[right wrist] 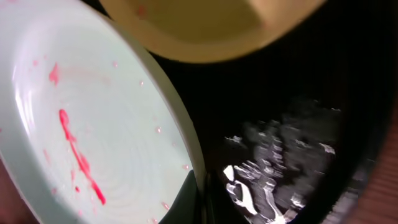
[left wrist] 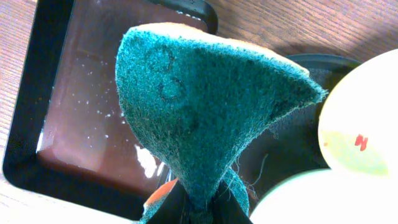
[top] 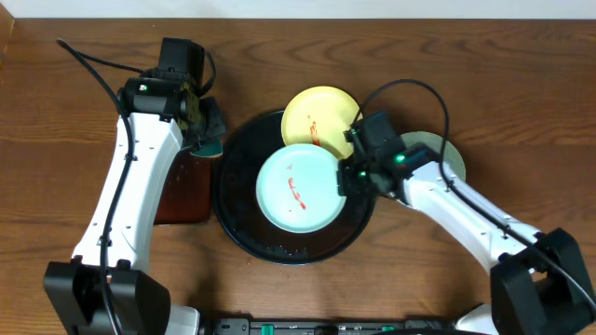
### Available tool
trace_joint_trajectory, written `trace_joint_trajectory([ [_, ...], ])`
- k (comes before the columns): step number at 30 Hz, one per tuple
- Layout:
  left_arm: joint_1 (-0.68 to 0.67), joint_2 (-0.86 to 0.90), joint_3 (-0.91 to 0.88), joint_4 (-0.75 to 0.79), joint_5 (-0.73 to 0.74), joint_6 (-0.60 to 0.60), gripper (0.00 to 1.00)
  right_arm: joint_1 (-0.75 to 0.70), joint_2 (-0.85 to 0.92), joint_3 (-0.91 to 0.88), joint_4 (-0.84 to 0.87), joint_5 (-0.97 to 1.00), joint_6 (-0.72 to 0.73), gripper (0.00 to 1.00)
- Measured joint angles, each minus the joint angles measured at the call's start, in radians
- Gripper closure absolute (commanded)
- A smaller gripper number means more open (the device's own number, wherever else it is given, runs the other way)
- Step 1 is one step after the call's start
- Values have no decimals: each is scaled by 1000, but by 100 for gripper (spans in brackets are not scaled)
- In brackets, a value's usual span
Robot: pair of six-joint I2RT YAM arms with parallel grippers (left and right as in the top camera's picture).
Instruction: Clean dirty plates on tray and stack at the side
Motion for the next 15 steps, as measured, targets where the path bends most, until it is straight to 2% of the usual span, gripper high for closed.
trace_joint_trajectory([
  [5,0,0,0,0,0,0,92,103,93,2,39,37,101,99],
  [8,0,0,0,0,0,0,92,127,126,2,38,40,114,87],
  [15,0,0,0,-3,1,0,92,128,130,10,28,47,120,78],
])
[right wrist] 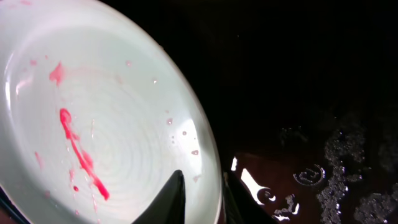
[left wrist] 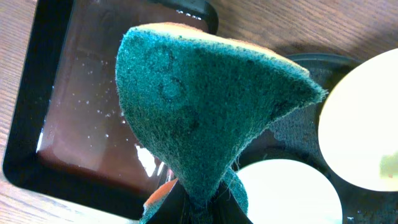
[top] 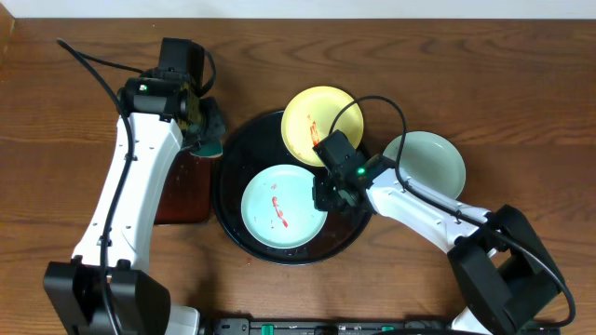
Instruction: Clean dirty plates on tray and stack at the side
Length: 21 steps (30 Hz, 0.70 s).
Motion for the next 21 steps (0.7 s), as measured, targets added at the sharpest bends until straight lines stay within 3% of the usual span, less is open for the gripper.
trace_joint_trajectory([
  [6,0,1,0,-10,62,0,93,-54,0,22,-19,-40,-72,69],
  [11,0,24,-14,-10,121,-14,92,-74,51,39,-2,-83,-136,69],
  [21,-3,103,-33,-39,157,-84,93,-77,172,134,-28,-152,-211,96],
])
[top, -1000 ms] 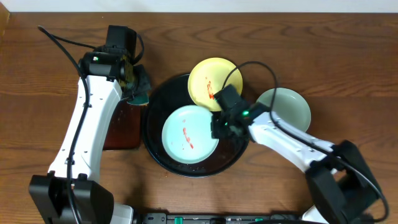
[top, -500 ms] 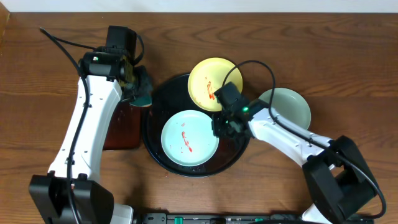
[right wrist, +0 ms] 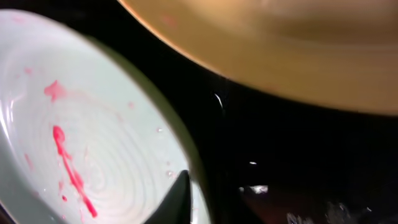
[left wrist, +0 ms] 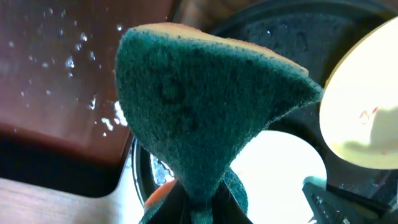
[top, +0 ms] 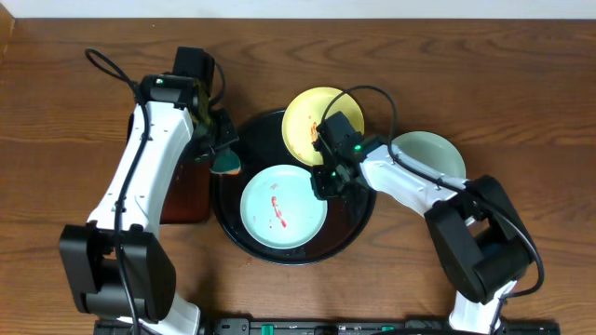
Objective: Clean dirty plates on tray and stack at the side
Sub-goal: 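Lower the sponge onto the pale green plate and scrub with the left gripper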
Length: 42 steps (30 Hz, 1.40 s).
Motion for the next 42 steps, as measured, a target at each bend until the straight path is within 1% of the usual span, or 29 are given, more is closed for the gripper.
trace_joint_trajectory([
  [1,-3,0,0,-2,0,-5,92,0,2,0,3,0,0,99],
  [6,-45,0,0,-25,-13,-54,93,0,2,0,17,4,24,99],
  [11,-119,0,-1,-64,-75,-137,93,0,2,0,21,16,61,99],
  [15,-179,0,-46,-31,-105,-176,92,0,2,1,22,18,75,99],
  [18,-219,0,-122,58,-111,-185,93,0,3,1,24,19,79,99],
  [24,-268,0,-254,205,-109,-169,92,0,3,2,24,23,83,99],
  [30,-290,0,-364,329,-87,-122,92,0,3,2,24,24,86,99],
  [34,-299,0,-426,403,-22,-79,93,0,3,2,23,24,88,99],
  [38,-299,0,-438,413,34,-61,93,0,3,2,23,27,88,99],
  [42,-299,0,-444,458,157,-13,93,0,3,2,23,27,88,99],
])
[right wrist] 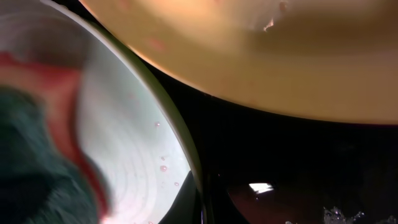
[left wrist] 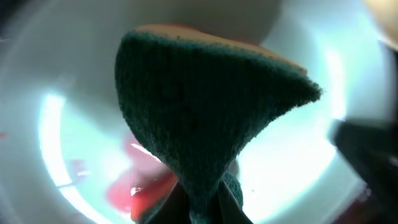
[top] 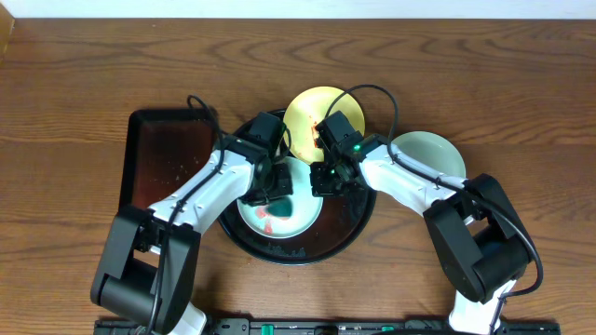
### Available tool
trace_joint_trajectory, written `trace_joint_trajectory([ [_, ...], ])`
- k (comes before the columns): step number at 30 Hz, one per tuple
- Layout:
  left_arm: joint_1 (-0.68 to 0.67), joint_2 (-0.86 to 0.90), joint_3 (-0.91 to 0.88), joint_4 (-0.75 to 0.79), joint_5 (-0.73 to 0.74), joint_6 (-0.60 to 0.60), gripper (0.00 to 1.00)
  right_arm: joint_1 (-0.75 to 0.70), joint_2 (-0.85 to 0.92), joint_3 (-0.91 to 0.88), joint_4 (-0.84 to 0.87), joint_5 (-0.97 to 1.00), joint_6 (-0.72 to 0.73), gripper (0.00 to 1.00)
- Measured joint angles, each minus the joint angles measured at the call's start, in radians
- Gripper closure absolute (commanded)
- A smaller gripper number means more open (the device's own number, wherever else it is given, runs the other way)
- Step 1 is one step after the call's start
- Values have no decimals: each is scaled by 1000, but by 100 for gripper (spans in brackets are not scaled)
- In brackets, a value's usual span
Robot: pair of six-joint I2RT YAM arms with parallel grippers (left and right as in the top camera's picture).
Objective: Clean dirty plates on tray and stack at the side
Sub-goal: 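Lower the sponge onto the pale green plate and scrub with the left gripper, then scrub the pale green plate with the sponge while the right gripper steadies it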
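Note:
A pale blue plate [top: 291,216] smeared with red sauce [left wrist: 146,190] lies in the round black tray [top: 352,226]. My left gripper [left wrist: 202,211] is shut on a green sponge [left wrist: 205,106], which presses on the plate's middle [top: 277,186]. From the right, my right gripper [top: 322,177] is shut on the plate's rim [right wrist: 181,144], its fingers pinching the edge [right wrist: 202,202]. A yellow plate [top: 307,113] with red marks leans on the tray's far rim. The sponge [right wrist: 31,168] also shows blurred in the right wrist view.
A clean pale green plate [top: 430,158] sits on the wooden table to the right of the tray. At the left stands a dark rectangular tray [top: 158,158] holding water. Cables loop over both arms near the yellow plate [right wrist: 249,56].
My left gripper has moved with the sponge from the round tray's left rim onto the blue plate, and the red streak is now smeared. My right gripper still pinches the plate's rim.
My right gripper held the blue plate against the yellow one while the left held the sponge over the rectangular tray. Then the blue plate lay lower left, apart from the yellow. The sponge came to the tray's rim, and now rests on the plate.

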Motion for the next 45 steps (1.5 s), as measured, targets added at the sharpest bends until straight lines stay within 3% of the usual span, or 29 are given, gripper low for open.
trace_joint_trajectory([
  [3,-2,0,0,47,108,51,93,0,0,0,0,0,0,99],
  [7,-2,0,0,55,106,71,93,0,0,0,0,0,0,99],
  [19,2,0,-1,159,-385,-38,93,1,1,3,2,-2,2,99],
  [25,5,0,-1,148,-466,-41,93,1,2,4,2,-2,2,99],
  [32,14,0,-1,43,-318,25,93,1,2,4,-1,1,1,99],
  [41,11,0,-3,10,106,249,93,0,2,4,-3,4,1,99],
  [45,6,0,-3,-1,145,274,93,0,2,4,-3,3,1,99],
])
